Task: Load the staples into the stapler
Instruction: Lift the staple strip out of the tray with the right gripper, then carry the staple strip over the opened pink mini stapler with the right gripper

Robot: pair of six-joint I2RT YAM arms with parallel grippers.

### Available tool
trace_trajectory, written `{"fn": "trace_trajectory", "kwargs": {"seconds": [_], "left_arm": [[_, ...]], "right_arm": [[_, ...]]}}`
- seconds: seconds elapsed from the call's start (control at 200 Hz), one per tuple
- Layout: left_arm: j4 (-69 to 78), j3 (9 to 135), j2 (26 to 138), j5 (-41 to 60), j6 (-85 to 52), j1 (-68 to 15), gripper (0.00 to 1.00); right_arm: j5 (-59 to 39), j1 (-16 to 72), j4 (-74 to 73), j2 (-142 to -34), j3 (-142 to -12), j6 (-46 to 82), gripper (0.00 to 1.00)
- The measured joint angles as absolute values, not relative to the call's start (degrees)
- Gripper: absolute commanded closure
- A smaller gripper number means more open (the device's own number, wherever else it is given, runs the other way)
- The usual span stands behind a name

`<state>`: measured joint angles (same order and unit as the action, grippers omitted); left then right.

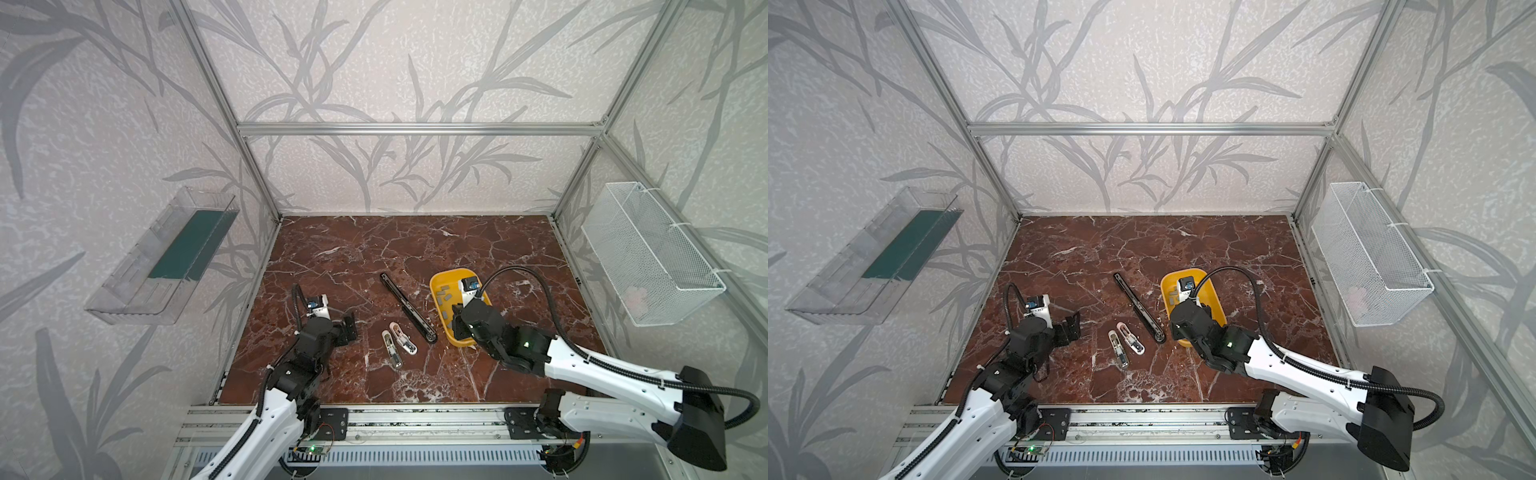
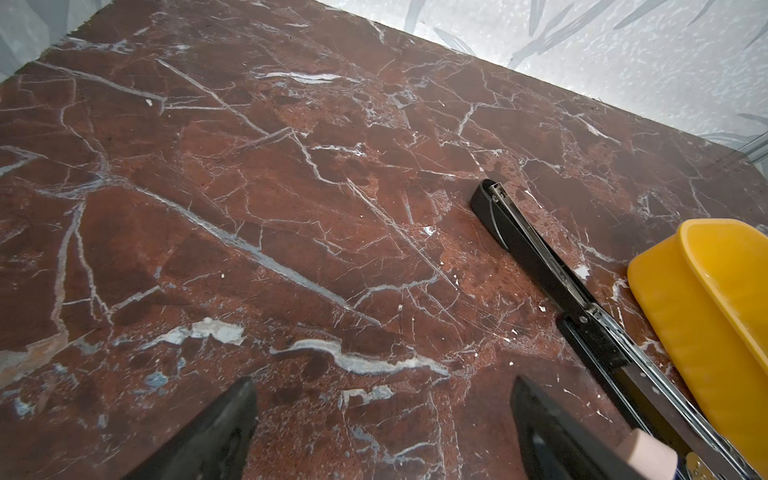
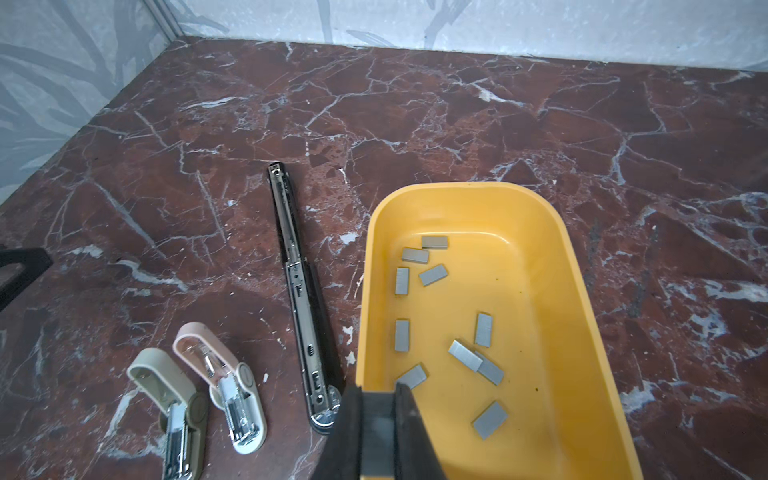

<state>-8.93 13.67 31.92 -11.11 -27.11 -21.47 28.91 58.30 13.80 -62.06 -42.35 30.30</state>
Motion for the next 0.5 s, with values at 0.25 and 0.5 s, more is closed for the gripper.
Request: {"fn": "trace_trajectory", "kwargs": {"seconds": [0.25, 0.5], "left_arm": [[-9.06, 13.96, 32.36, -12.03, -27.59, -21.47, 0.03], [-9.39, 14.0, 31.18, -10.28, -27.66, -21.47, 0.03]], "right_arm": [[28.25, 61.32, 11.22, -64.4, -43.2, 31.51, 0.92], [30.04, 65.95, 6.11, -68.34, -41.56, 31.57, 0.93]]}}
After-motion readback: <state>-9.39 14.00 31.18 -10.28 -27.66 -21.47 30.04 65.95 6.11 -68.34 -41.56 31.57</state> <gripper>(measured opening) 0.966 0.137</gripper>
